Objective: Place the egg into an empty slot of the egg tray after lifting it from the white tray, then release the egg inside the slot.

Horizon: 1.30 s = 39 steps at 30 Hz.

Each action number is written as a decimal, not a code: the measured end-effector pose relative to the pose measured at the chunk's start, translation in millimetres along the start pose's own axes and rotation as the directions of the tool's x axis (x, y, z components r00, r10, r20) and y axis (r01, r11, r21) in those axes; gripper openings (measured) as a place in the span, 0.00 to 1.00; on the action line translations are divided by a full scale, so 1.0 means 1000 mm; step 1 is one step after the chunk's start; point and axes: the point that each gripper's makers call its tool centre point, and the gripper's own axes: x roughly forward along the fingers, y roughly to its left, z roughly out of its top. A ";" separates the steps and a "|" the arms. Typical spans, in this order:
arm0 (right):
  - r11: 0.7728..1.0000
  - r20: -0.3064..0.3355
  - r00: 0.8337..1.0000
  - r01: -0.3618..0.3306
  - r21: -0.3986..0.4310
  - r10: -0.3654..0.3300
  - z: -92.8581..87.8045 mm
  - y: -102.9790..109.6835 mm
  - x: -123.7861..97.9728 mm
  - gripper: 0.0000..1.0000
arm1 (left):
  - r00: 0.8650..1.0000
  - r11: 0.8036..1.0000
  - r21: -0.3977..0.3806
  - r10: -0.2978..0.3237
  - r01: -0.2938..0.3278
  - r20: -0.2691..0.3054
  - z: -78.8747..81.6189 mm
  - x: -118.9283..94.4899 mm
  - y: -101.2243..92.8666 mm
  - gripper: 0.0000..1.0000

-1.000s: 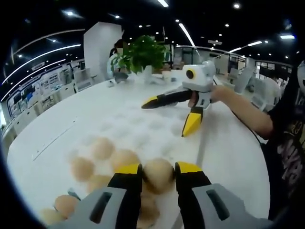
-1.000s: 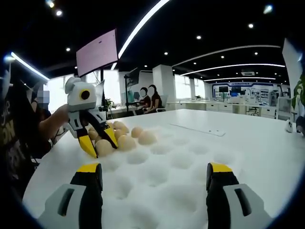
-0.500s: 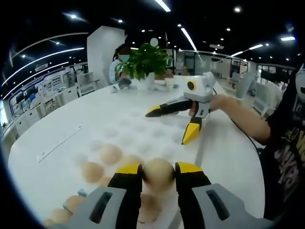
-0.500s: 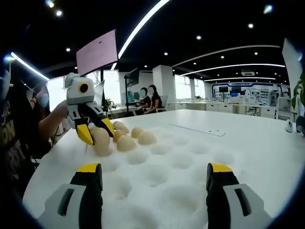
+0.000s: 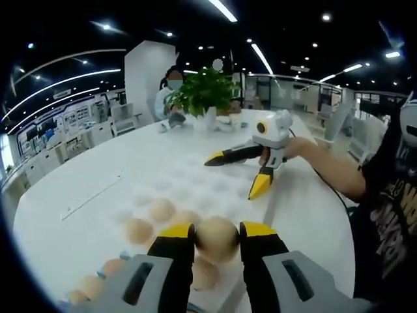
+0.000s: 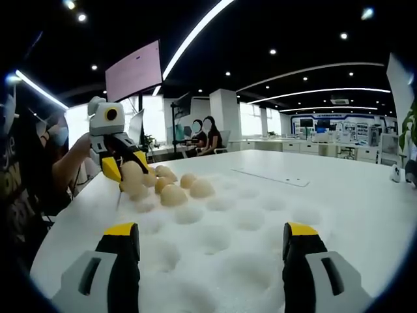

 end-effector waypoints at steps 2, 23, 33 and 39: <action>1.000 -0.003 1.000 0.001 -0.003 -0.001 0.000 0.000 0.000 0.95 | 1.000 1.000 -0.009 -0.001 0.001 0.005 0.001 -0.001 0.003 0.27; 1.000 -0.005 1.000 0.011 -0.003 -0.011 0.000 -0.004 0.001 0.95 | 0.999 0.999 -0.024 0.036 -0.035 0.025 0.008 -0.009 0.023 0.27; 1.000 0.005 1.000 0.012 0.003 -0.012 0.001 -0.005 0.002 0.95 | 0.997 0.997 -0.026 0.074 -0.073 0.035 0.009 -0.022 0.044 0.27; 1.000 0.010 1.000 0.013 0.005 -0.013 0.001 -0.005 0.002 0.95 | 0.995 0.995 -0.031 0.096 -0.095 0.032 0.005 -0.031 0.055 0.27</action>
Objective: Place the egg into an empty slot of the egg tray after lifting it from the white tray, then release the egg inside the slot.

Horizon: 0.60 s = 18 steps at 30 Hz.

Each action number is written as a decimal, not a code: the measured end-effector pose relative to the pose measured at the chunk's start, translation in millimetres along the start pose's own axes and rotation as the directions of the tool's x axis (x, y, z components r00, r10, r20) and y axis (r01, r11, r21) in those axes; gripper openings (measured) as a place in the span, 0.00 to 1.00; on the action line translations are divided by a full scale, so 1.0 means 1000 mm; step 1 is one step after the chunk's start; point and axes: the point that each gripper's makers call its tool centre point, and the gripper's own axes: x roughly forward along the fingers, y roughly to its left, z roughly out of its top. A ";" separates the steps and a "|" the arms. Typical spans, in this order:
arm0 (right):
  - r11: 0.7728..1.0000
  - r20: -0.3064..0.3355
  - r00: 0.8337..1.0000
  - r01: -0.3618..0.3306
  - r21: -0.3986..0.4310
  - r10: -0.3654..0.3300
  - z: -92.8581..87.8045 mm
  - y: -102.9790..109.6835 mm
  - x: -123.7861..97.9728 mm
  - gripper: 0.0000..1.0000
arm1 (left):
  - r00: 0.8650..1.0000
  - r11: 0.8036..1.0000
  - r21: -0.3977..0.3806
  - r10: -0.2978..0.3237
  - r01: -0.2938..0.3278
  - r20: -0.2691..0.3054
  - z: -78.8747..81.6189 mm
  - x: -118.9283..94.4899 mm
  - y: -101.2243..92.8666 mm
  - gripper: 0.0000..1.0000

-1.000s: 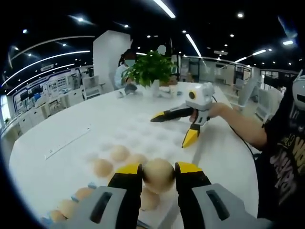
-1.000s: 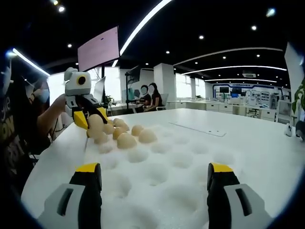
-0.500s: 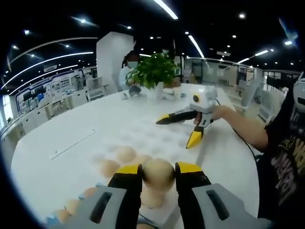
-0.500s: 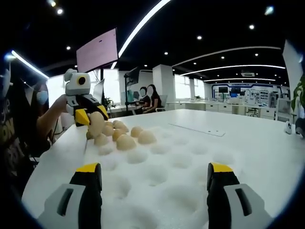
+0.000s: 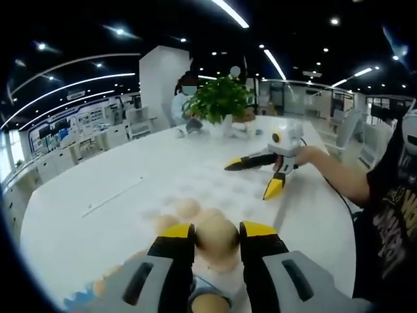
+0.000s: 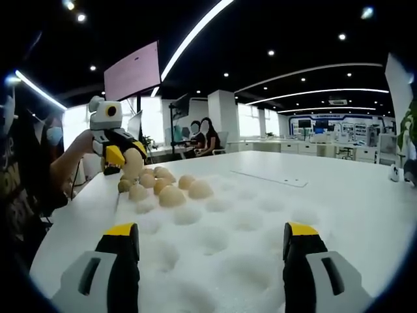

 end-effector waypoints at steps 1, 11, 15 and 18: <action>1.000 0.002 1.000 0.000 0.001 0.000 0.000 0.000 0.000 0.95 | 1.000 1.000 0.000 0.004 -0.004 0.000 0.000 -0.001 0.001 0.27; 1.000 0.005 1.000 -0.004 0.000 0.004 0.000 0.001 0.000 0.95 | 0.999 0.999 -0.011 0.052 -0.052 0.004 -0.006 -0.015 0.015 0.27; 1.000 0.006 1.000 -0.005 0.001 0.005 0.000 0.001 0.000 0.95 | 0.998 0.998 -0.018 0.068 -0.068 0.000 -0.010 -0.021 0.018 0.27; 1.000 0.008 1.000 -0.005 0.002 0.005 0.000 0.001 0.000 0.95 | 0.997 0.996 -0.025 0.082 -0.082 -0.002 -0.014 -0.026 0.022 0.27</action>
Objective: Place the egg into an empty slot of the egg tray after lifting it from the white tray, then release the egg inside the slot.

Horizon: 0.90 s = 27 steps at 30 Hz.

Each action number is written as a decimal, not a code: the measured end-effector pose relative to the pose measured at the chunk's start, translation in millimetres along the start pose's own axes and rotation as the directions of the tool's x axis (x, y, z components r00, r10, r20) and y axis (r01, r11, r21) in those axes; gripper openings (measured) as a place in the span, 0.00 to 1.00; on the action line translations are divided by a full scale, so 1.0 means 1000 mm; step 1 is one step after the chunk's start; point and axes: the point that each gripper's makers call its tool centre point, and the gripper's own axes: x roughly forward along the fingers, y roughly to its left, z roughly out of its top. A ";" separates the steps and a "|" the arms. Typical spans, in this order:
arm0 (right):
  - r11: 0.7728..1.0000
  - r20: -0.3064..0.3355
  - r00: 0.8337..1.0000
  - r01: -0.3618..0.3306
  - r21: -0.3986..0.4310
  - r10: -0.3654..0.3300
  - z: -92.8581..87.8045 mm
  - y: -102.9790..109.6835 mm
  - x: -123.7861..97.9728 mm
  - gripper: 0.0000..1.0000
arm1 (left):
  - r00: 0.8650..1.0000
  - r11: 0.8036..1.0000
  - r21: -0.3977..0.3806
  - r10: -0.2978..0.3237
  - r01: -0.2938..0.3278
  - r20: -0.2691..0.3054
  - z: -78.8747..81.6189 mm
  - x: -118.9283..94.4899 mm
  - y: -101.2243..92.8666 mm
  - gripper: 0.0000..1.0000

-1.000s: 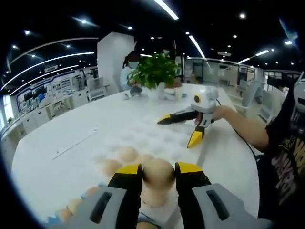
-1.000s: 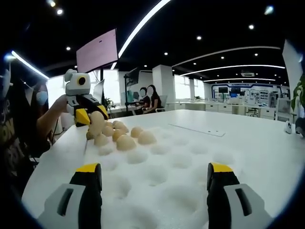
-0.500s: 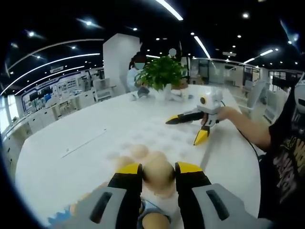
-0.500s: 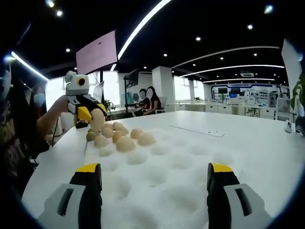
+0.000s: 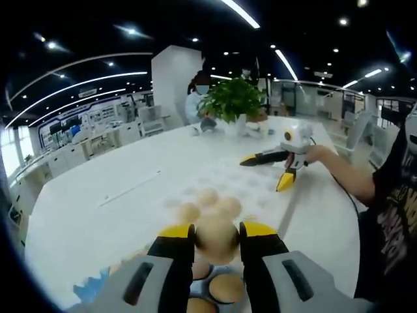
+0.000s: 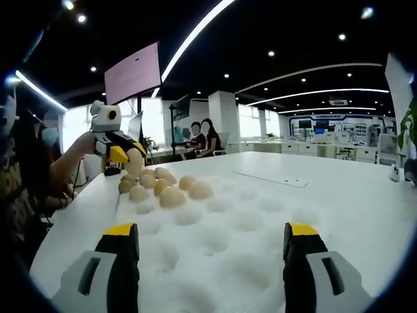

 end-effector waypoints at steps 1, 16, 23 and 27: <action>1.000 0.000 1.000 0.000 0.000 0.000 0.000 0.000 0.000 0.95 | 1.000 1.000 -0.005 0.008 -0.008 0.000 -0.002 -0.002 0.002 0.27; 1.000 0.005 1.000 -0.001 0.002 0.001 0.000 0.000 0.000 0.95 | 0.995 0.993 -0.058 0.098 -0.098 -0.009 -0.025 -0.030 0.028 0.27; 1.000 0.011 1.000 -0.003 0.004 0.003 0.001 0.000 0.000 0.96 | 0.993 0.991 -0.066 0.119 -0.119 -0.001 -0.027 -0.039 0.035 0.27; 1.000 0.014 1.000 -0.004 0.006 0.004 0.001 0.000 0.000 0.96 | 0.991 0.988 -0.076 0.135 -0.135 -0.002 -0.032 -0.045 0.040 0.27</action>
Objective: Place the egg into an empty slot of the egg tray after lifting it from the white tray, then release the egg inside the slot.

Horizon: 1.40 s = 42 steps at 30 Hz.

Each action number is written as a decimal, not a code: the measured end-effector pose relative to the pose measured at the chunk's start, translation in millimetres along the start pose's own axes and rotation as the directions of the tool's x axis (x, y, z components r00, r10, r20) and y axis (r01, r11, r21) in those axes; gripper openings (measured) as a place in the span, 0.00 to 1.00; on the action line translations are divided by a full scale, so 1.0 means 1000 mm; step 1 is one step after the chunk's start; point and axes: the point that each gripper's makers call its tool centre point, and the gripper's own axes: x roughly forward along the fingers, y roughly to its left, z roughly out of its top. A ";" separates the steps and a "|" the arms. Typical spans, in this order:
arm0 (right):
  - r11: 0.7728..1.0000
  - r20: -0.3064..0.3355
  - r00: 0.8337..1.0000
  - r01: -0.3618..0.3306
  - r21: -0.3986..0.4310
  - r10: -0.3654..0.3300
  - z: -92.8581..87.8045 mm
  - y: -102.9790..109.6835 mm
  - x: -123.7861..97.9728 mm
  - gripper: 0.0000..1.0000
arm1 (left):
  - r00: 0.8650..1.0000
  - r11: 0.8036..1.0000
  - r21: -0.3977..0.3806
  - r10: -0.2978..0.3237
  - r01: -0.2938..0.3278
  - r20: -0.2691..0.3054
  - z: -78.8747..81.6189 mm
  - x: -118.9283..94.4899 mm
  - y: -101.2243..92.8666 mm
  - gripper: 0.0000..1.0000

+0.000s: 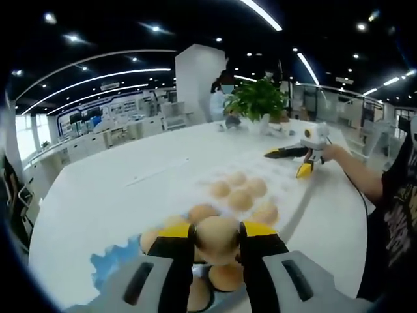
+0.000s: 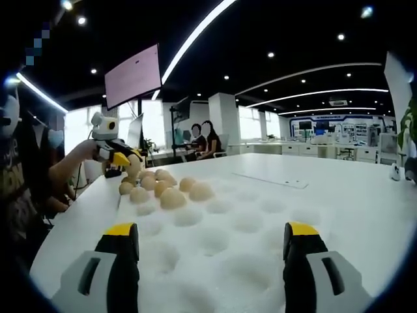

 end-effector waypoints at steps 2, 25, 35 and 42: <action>1.000 0.002 1.000 -0.001 0.001 0.001 0.000 0.000 0.000 0.96 | 1.000 1.000 -0.006 0.005 -0.005 -0.003 -0.003 -0.002 0.002 0.27; 1.000 0.008 1.000 -0.001 0.003 0.001 0.002 0.000 0.001 0.96 | 0.998 0.997 -0.031 0.068 -0.068 0.006 -0.010 -0.019 0.023 0.27; 1.000 0.009 1.000 0.000 0.003 0.000 0.002 0.000 0.001 0.96 | 0.996 0.995 -0.035 0.091 -0.090 0.014 -0.008 -0.028 0.031 0.27; 1.000 0.011 1.000 0.001 0.004 -0.001 0.003 0.001 0.001 0.96 | 0.994 0.993 -0.038 0.111 -0.111 0.021 -0.007 -0.034 0.038 0.27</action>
